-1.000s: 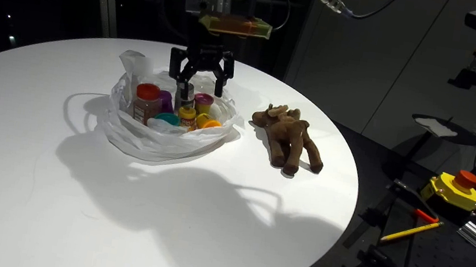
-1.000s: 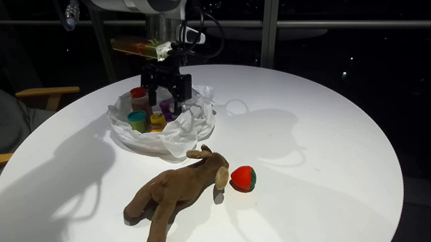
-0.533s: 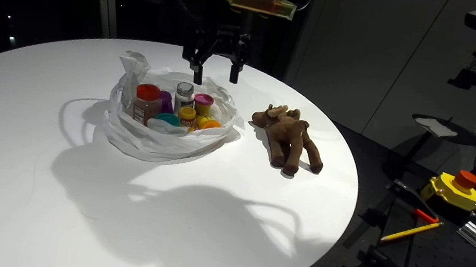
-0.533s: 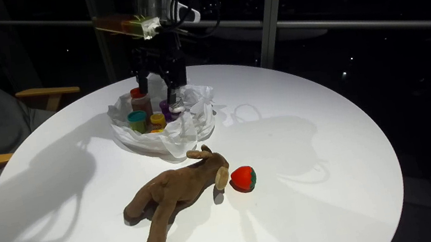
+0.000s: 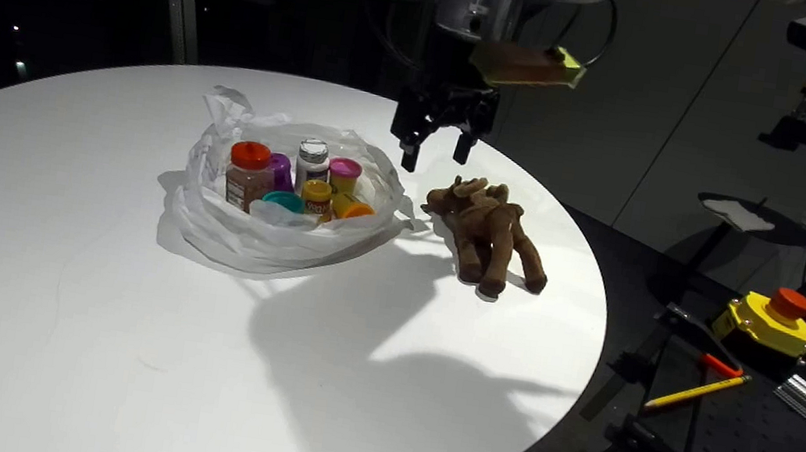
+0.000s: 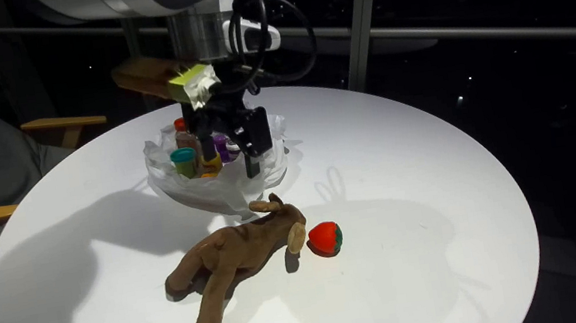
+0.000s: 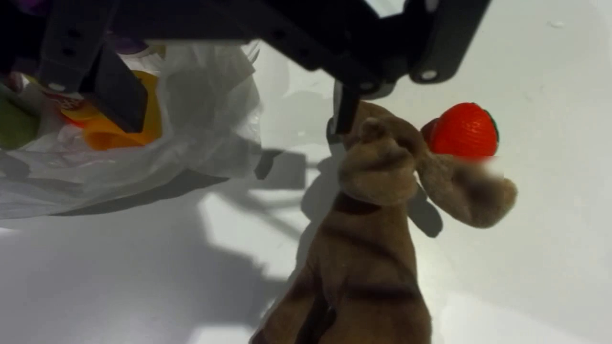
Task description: Put the contents on the table inside the plastic bag.
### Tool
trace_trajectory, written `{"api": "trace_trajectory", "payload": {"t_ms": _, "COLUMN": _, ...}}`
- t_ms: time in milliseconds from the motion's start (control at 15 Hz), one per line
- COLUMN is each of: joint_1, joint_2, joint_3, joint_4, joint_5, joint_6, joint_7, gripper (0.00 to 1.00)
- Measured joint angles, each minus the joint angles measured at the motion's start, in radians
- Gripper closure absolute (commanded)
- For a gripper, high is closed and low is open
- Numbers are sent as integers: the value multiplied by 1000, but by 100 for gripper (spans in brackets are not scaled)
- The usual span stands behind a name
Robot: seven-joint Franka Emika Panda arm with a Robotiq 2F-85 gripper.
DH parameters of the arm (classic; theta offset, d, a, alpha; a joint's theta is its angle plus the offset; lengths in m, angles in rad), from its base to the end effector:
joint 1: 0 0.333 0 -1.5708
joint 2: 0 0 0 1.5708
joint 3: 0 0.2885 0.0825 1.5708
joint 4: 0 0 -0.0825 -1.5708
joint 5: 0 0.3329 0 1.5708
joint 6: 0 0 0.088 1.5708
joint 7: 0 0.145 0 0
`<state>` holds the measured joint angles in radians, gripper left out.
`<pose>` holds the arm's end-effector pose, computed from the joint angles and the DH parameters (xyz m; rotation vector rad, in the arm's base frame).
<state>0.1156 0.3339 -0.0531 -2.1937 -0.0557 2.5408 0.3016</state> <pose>0.5207 0.0315 0.2104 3.0815 -0.2941 0.0340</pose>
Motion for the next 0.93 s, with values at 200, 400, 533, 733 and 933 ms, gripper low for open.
{"api": "trace_trajectory", "payload": {"t_ms": 200, "joint_1": -9, "joint_2": -51, "joint_3": -69, "joint_4": -163, "joint_5": -23, "joint_6": 221, "joint_7": 55, "gripper": 0}}
{"api": "trace_trajectory", "payload": {"t_ms": 400, "joint_1": -40, "joint_2": -79, "joint_3": -132, "joint_4": -250, "joint_5": -14, "joint_6": 334, "joint_7": 103, "gripper": 0}}
{"api": "trace_trajectory", "payload": {"t_ms": 533, "joint_1": -66, "joint_2": -81, "joint_3": -156, "joint_4": -267, "joint_5": 21, "joint_6": 356, "joint_7": 122, "gripper": 0}}
{"api": "trace_trajectory", "payload": {"t_ms": 733, "joint_1": -106, "joint_2": -80, "joint_3": -153, "joint_4": -264, "joint_5": 112, "joint_6": 355, "joint_7": 122, "gripper": 0}}
{"api": "trace_trajectory", "payload": {"t_ms": 933, "joint_1": -145, "joint_2": -69, "joint_3": -109, "joint_4": -236, "joint_5": 229, "joint_6": 352, "joint_7": 112, "gripper": 0}}
